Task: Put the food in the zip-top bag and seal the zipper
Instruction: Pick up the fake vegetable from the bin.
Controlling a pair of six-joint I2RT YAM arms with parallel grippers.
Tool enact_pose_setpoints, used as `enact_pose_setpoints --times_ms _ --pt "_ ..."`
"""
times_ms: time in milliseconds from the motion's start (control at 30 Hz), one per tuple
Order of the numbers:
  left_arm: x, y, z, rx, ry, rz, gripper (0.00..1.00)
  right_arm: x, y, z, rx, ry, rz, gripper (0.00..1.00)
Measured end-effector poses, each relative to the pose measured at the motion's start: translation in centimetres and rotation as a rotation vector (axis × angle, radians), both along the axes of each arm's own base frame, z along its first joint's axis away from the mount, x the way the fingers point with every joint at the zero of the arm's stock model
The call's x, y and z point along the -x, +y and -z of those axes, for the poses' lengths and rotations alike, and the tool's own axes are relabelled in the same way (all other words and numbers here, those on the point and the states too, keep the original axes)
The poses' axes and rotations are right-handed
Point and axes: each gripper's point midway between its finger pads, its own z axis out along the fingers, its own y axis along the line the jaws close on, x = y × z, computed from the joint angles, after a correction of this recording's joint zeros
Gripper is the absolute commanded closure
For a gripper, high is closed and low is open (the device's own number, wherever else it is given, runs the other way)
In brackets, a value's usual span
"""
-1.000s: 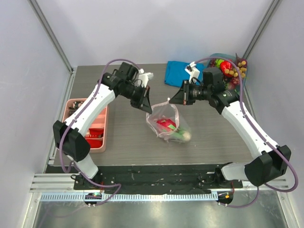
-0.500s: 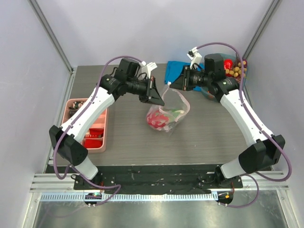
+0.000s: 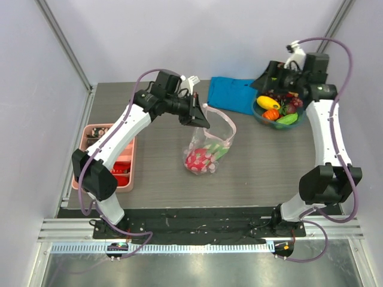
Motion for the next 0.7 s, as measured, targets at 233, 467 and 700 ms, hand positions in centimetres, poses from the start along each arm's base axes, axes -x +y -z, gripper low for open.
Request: enact_pose_setpoints --times_ms 233,467,700 --pt "-0.2 0.0 0.1 -0.002 -0.019 0.01 1.0 -1.5 -9.6 7.7 0.271 0.151 0.138 0.18" --pt "-0.1 0.1 0.7 -0.014 -0.036 0.026 1.0 -3.0 -12.9 19.0 0.349 0.448 0.224 0.17" --pt "-0.3 0.4 0.9 -0.017 -0.041 0.024 1.0 -4.6 -14.3 23.8 0.347 0.551 0.328 0.17"
